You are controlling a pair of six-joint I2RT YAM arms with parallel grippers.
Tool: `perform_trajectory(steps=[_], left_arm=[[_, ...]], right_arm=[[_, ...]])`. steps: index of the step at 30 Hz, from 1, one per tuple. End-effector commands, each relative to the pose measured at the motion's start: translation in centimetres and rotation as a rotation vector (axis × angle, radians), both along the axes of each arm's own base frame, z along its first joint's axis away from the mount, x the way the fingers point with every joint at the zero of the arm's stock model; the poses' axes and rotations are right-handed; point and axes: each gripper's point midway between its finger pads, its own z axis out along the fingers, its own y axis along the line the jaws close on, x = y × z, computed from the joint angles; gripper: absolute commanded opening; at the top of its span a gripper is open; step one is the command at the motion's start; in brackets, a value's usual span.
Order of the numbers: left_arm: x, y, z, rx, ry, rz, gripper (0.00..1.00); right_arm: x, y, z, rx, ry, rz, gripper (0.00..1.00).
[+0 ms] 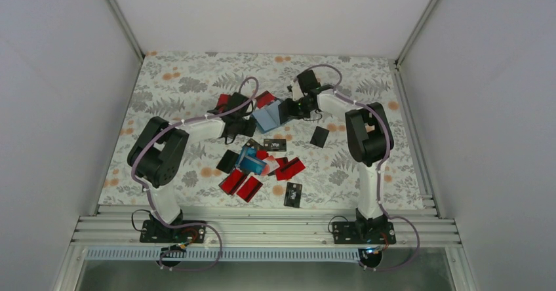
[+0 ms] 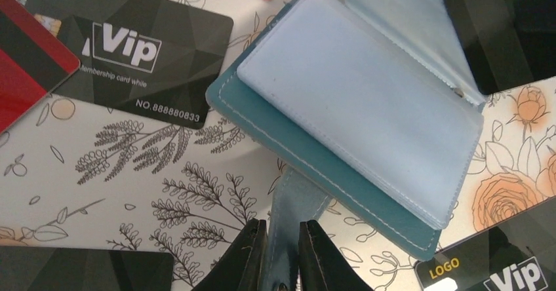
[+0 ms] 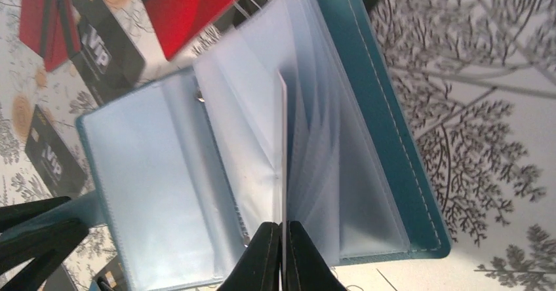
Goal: Put the credit cards into the card holder
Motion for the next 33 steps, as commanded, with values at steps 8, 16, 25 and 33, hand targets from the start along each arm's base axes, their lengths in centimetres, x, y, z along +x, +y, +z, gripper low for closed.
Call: perform_trajectory(steps=[8, 16, 25, 33], left_arm=[[-1.5, -0.6, 0.8, -0.027, -0.07, -0.128, 0.14], [-3.4, -1.2, 0.2, -0.049, -0.07, -0.22, 0.13], [-2.5, -2.0, 0.5, -0.046, -0.065, -0.197, 0.13], [-1.3, -1.7, 0.9, -0.045, -0.052, -0.105, 0.13]], right_arm=[[-7.1, -3.0, -3.9, -0.046, 0.147, -0.064, 0.04], [-10.5, -3.6, -2.1, 0.001, 0.155, -0.045, 0.04], [-11.3, 1.3, 6.5, 0.294, 0.063, 0.188, 0.04], [-7.3, 4.1, 7.6, 0.299, -0.003, 0.186, 0.04]])
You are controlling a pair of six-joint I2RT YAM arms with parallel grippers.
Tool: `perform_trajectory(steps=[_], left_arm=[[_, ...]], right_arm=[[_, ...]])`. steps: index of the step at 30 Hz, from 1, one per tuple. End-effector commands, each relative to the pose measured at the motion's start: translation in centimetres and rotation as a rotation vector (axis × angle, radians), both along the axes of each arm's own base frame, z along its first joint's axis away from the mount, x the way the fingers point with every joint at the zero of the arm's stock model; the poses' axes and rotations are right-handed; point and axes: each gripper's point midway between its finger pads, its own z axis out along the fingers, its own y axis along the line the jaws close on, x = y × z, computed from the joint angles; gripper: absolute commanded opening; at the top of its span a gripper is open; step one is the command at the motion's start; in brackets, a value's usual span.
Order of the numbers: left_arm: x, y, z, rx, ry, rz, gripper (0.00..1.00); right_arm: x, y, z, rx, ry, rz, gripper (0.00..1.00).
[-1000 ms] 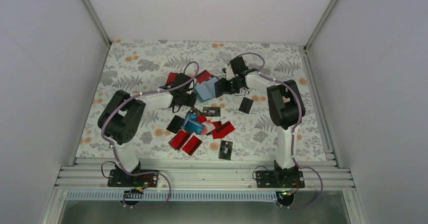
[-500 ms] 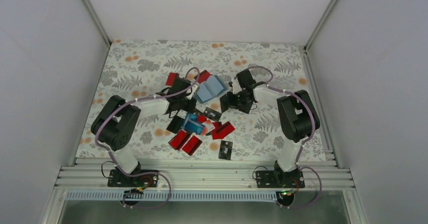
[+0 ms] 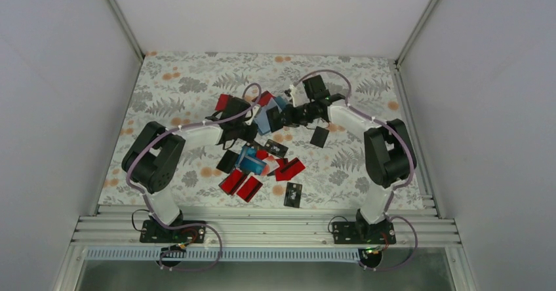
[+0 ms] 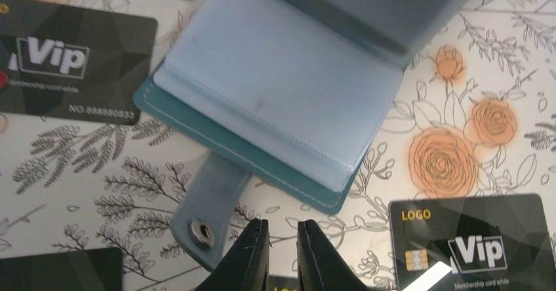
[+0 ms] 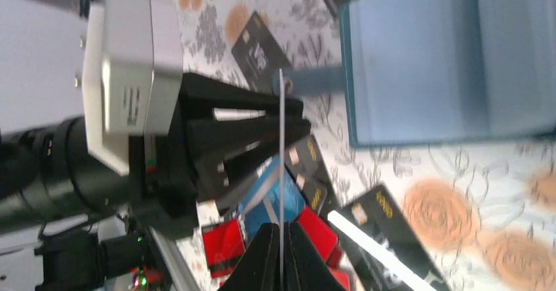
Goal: Put the credit cards into the card holder
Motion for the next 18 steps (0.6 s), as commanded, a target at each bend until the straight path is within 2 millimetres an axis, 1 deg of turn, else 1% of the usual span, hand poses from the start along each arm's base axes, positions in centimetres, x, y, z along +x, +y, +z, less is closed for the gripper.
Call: perform_trajectory(steps=[1, 4, 7, 9, 11, 14, 18], left_arm=[[1.3, -0.3, 0.9, -0.01, -0.006, 0.062, 0.13], [2.0, -0.5, 1.5, -0.024, -0.007, 0.088, 0.17], [2.7, -0.9, 1.4, -0.043, 0.008, 0.118, 0.19], [3.1, -1.1, 1.1, -0.054, 0.02, 0.136, 0.2], [3.3, -1.2, 0.9, -0.057, 0.027, 0.145, 0.21], [3.6, -1.4, 0.7, -0.052, 0.029, 0.143, 0.21], [3.7, -1.1, 0.1, -0.036, 0.037, 0.15, 0.21]], right_arm=[[3.5, 1.3, 0.2, -0.021, -0.06, -0.027, 0.04], [6.2, 1.9, -0.2, -0.054, -0.106, -0.04, 0.04], [7.9, 2.6, -1.1, -0.069, -0.126, -0.026, 0.04], [8.6, 3.1, -2.3, -0.079, -0.129, -0.004, 0.04], [9.4, 2.7, -3.8, -0.132, -0.125, -0.017, 0.04], [10.6, 1.8, -5.4, -0.204, -0.131, -0.049, 0.04], [11.6, 0.4, -5.5, -0.207, -0.134, -0.083, 0.04]])
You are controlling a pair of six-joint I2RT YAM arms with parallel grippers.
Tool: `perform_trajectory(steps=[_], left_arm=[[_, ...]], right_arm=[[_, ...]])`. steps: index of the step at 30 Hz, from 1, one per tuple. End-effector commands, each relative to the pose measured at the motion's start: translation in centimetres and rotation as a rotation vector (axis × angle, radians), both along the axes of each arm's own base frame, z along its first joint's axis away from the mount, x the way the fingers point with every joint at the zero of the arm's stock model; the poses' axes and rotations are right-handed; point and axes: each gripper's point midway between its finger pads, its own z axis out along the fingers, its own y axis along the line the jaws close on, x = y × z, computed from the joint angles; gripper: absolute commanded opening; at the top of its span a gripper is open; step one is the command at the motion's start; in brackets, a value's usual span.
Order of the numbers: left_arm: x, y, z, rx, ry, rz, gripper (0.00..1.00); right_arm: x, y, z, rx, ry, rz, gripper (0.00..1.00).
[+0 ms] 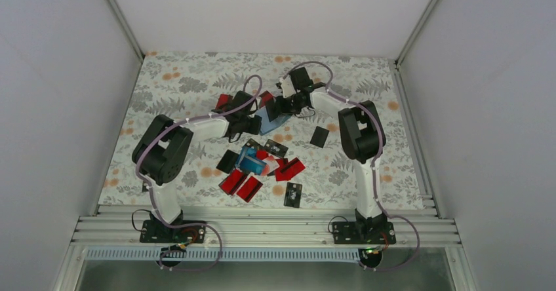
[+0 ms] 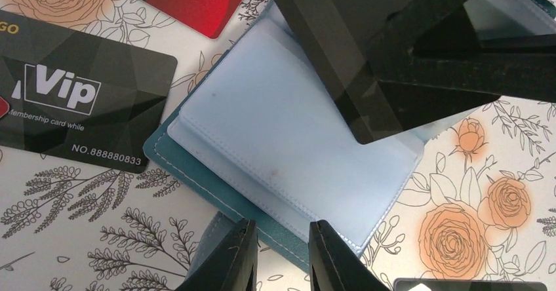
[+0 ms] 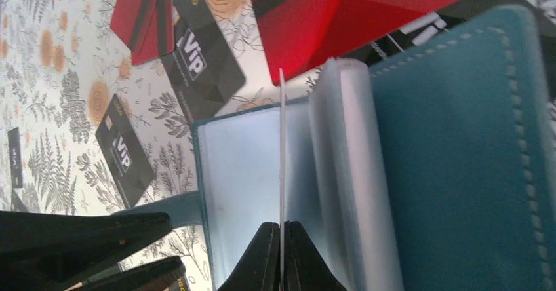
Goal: Put the credit cards into the card holder
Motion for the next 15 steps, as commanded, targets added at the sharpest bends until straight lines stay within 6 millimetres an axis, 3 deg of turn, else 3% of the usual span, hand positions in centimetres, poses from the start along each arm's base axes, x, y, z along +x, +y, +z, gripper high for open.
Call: perform_trajectory(steps=[1, 11, 15], left_arm=[[0.8, 0.1, -0.3, 0.011, -0.002, 0.025, 0.21], [1.0, 2.5, -2.5, 0.128, -0.011, 0.071, 0.2], [1.6, 3.0, -3.0, 0.147, -0.016, 0.07, 0.2]], right_arm=[[1.6, -1.8, 0.4, -0.037, -0.039, -0.034, 0.04], [0.0, -4.8, -3.0, -0.063, 0.043, -0.072, 0.04], [-1.5, -5.8, -4.5, -0.101, 0.083, -0.102, 0.04]])
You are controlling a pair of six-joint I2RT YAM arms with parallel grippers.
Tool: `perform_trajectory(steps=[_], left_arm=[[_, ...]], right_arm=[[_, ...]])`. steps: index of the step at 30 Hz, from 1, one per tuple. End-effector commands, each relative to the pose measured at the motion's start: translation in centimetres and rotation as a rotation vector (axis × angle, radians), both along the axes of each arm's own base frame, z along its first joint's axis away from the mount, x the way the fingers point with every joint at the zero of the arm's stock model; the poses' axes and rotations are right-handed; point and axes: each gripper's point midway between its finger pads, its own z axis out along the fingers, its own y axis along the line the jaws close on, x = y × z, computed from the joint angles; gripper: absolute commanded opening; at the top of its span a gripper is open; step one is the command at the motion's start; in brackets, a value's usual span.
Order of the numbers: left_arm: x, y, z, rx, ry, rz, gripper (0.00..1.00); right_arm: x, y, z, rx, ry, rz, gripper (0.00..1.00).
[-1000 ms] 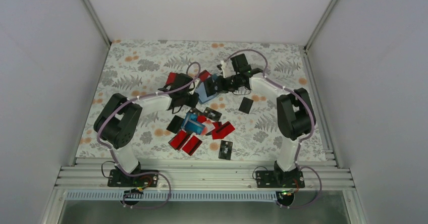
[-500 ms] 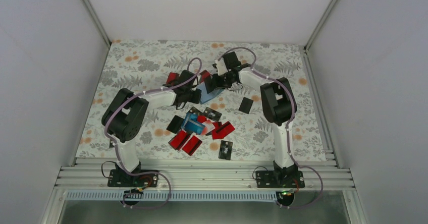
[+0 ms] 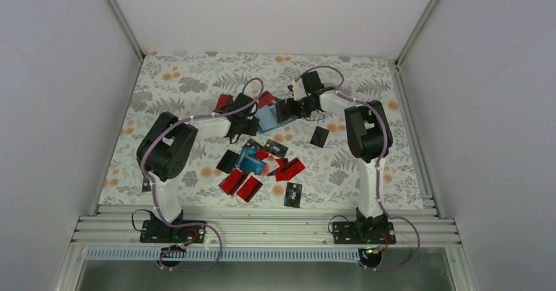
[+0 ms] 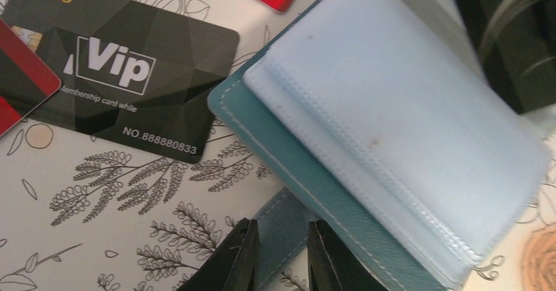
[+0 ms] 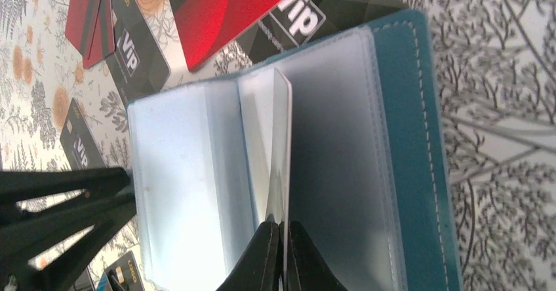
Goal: Put the credit cards into the card holder
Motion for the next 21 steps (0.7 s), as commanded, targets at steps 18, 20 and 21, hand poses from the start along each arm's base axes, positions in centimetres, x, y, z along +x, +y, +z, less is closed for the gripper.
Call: perform_trajectory(steps=[18, 20, 21], left_arm=[[2.6, 0.5, 2.3, 0.045, -0.08, -0.041, 0.18], [2.6, 0.5, 2.5, 0.043, -0.079, -0.044, 0.19], [2.6, 0.5, 2.5, 0.044, -0.076, -0.043, 0.18]], right_arm=[[-5.6, -0.8, 2.5, 0.057, 0.106, -0.075, 0.04], [-4.1, -0.6, 2.9, 0.082, 0.087, -0.077, 0.04], [-3.7, -0.7, 2.6, 0.096, 0.096, -0.078, 0.04]])
